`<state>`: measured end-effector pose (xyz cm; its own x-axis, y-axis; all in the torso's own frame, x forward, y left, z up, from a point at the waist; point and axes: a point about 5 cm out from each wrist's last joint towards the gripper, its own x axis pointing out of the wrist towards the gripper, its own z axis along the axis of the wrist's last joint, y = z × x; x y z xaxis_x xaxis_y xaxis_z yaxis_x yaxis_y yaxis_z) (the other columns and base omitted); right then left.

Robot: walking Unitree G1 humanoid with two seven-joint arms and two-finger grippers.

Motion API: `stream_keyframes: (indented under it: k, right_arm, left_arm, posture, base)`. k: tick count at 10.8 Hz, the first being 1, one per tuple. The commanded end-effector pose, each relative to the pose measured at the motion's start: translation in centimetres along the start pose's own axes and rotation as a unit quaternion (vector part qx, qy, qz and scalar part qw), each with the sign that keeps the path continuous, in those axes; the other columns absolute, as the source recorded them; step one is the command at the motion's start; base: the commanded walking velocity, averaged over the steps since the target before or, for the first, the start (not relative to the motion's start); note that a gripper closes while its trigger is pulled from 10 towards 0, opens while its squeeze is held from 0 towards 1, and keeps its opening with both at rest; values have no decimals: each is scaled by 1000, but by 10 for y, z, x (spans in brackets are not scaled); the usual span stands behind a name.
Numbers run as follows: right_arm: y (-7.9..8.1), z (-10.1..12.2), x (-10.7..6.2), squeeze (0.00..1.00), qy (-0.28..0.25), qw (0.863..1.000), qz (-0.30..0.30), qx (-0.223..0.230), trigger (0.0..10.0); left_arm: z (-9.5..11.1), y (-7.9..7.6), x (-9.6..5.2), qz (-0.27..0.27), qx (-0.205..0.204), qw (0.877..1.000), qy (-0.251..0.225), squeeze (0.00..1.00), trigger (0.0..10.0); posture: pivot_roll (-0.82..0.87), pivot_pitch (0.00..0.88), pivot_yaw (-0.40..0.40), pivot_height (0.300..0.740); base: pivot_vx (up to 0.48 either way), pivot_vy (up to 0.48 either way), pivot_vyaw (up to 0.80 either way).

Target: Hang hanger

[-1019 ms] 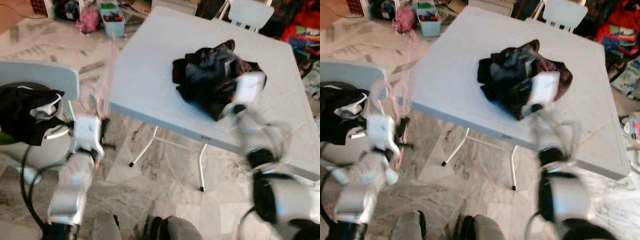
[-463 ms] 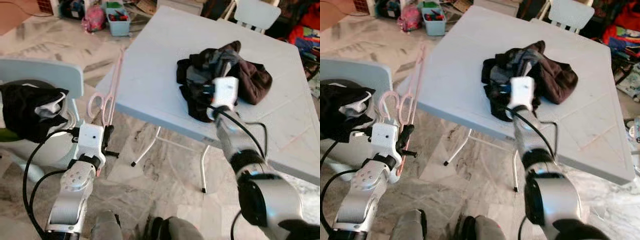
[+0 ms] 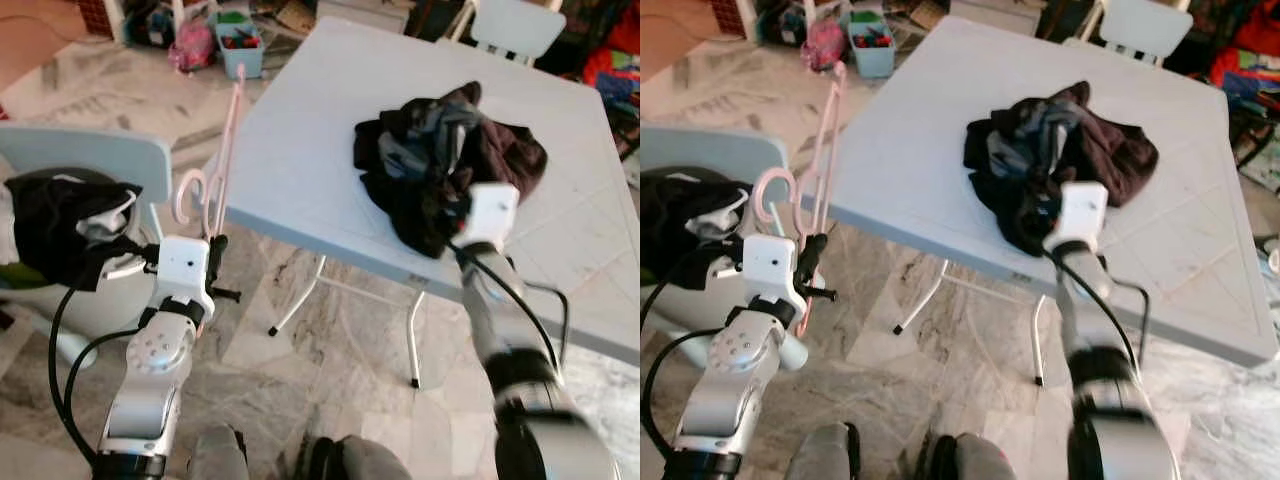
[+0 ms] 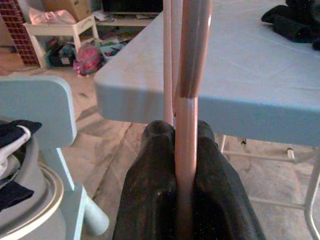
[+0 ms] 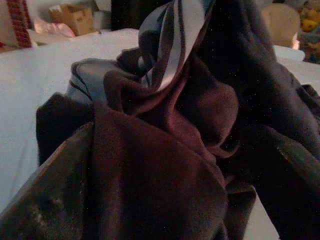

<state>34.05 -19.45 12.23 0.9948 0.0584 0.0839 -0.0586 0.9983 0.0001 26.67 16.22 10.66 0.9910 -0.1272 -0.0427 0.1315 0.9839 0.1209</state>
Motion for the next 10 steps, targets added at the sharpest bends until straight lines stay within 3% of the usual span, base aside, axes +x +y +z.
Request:
stream_keyframes:
  k: [1, 2, 3, 4, 5, 6, 7, 8, 10]
  right_arm:
    - [-7, 15, -2, 0, -26, 1000, 11, 2, 10000]
    - [-14, 21, -13, 0, -36, 999, 28, 5, 10000]
    - [-18, 29, -19, 0, -46, 998, 36, 37, 10000]
    - [-20, 36, -20, 0, -52, 995, 34, 74, 10000]
    - [-17, 43, -20, 0, -64, 993, 50, 80, 10000]
    - [-17, 41, -21, 0, -54, 996, 47, 51, 10000]
    - [-13, 24, -28, 0, 1, 998, 62, -17, 10000]
    - [-11, 25, -30, 0, 2, 997, 75, 14, 10000]
    - [-8, 23, -37, 0, 60, 976, 209, 7, 10000]
  left_arm:
    - [-1, -1, -2, -1, 0, 1000, 0, 0, 10000]
    - [-3, -2, -7, 4, -1, 1000, 3, 0, 10000]
    - [-5, -3, -11, 7, -6, 1000, 6, 0, 10000]
    - [-5, -4, -12, 8, -9, 1000, 4, 0, 10000]
    - [-3, -7, -10, 1, -14, 1000, 2, 0, 10000]
    - [-2, -9, -10, -5, -11, 1000, 2, 0, 10000]
    - [-3, -11, -11, -9, -9, 1000, 6, 0, 10000]
    - [-3, -11, -11, -10, -12, 1000, 6, 0, 10000]
    - [-2, -16, -17, -36, -27, 999, 12, 0, 10000]
  posture:
    - [19, 69, -83, 740]
    - [13, 77, -81, 740]
    - [1, 86, -77, 740]
    - [0, 90, -76, 740]
    - [0, 90, -76, 740]
    - [3, 93, -74, 740]
    - [2, 94, -74, 740]
    - [5, 98, -74, 740]
    - [6, 102, -70, 740]
  base:
    - [0, 0, 0]
    - [0, 0, 0]
    - [0, 0, 0]
    - [0, 0, 0]
    - [0, 0, 0]
    - [0, 0, 0]
    - [0, 0, 0]
    - [0, 0, 0]
    - [0, 0, 0]
